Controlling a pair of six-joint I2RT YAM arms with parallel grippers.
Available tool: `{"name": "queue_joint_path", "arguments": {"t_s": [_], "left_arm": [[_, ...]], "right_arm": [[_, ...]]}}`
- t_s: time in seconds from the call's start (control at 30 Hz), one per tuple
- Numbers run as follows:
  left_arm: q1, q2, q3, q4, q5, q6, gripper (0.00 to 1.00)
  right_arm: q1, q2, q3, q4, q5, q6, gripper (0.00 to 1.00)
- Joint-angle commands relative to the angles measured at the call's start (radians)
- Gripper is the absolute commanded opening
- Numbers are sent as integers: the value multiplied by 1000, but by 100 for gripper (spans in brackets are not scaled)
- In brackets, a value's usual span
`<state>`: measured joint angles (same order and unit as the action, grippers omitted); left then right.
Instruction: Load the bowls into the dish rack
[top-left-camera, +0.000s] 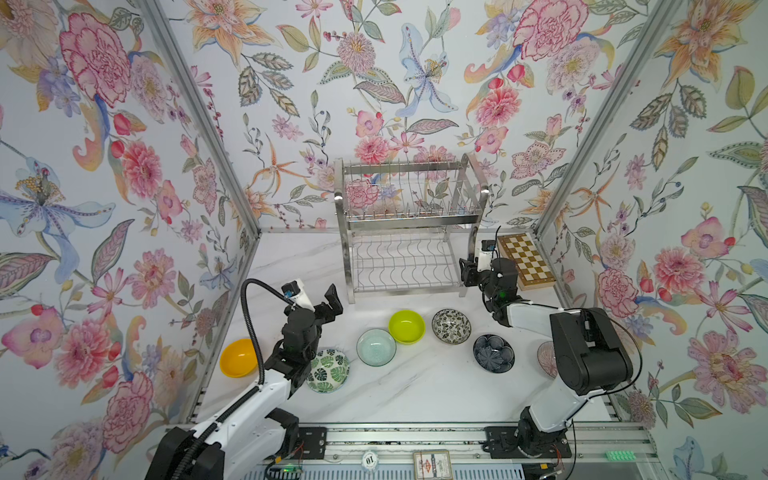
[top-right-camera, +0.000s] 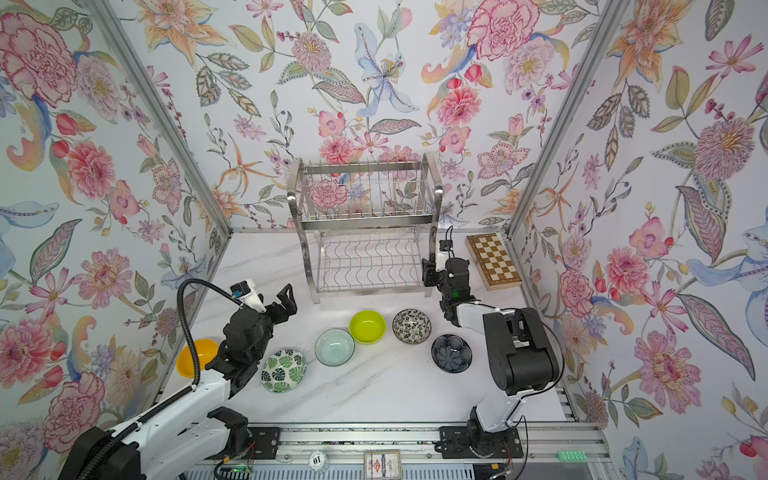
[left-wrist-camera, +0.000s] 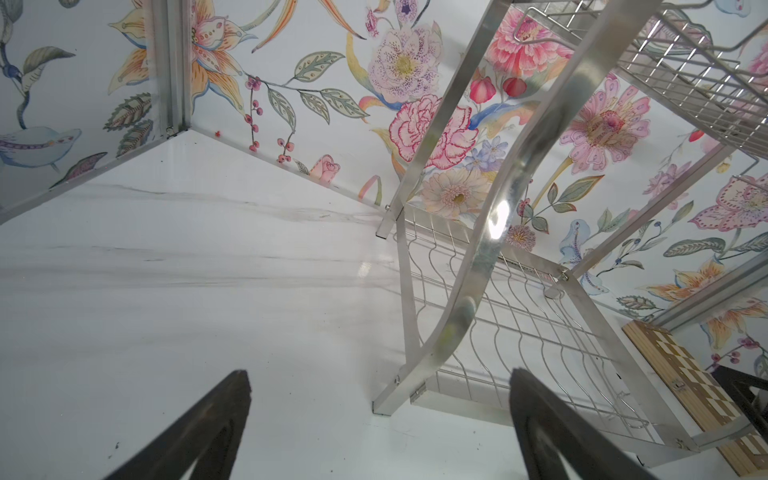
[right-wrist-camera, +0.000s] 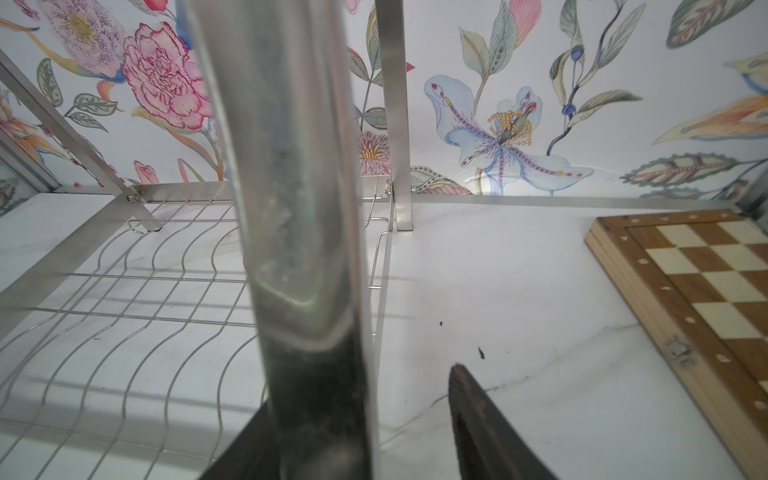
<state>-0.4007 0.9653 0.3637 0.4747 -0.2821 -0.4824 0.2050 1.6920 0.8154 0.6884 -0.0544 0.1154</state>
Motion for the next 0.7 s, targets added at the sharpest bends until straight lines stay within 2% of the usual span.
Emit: {"name": "queue_joint_path", "arguments": {"t_s": [0.0,0.1,0.17,0.2,0.37,0.53,0.67], "left_arm": [[-8,-17,35,-137,-74,-13,99],[-11,-25,56,-192,-84,-2,99],[-9,-11,101,-288,-111,5,99],[-9,1,117,-325,-116,15,99],[-10,44,212,-490,-64,41,99],[-9,66,306,-701,-7,45,99],[-9,76,366,-888,-10,-8,99]], "right_arm": [[-1,-75,-23,-41,28,49,66],[2,-119,-39,-86,54,74,79],[11,-149,-48,-125,105,98,95],[16,-162,-52,-145,123,105,98],[38,-216,-76,-230,230,157,99],[46,-255,-88,-297,267,253,98],[25,-295,-92,-350,115,297,99]]}}
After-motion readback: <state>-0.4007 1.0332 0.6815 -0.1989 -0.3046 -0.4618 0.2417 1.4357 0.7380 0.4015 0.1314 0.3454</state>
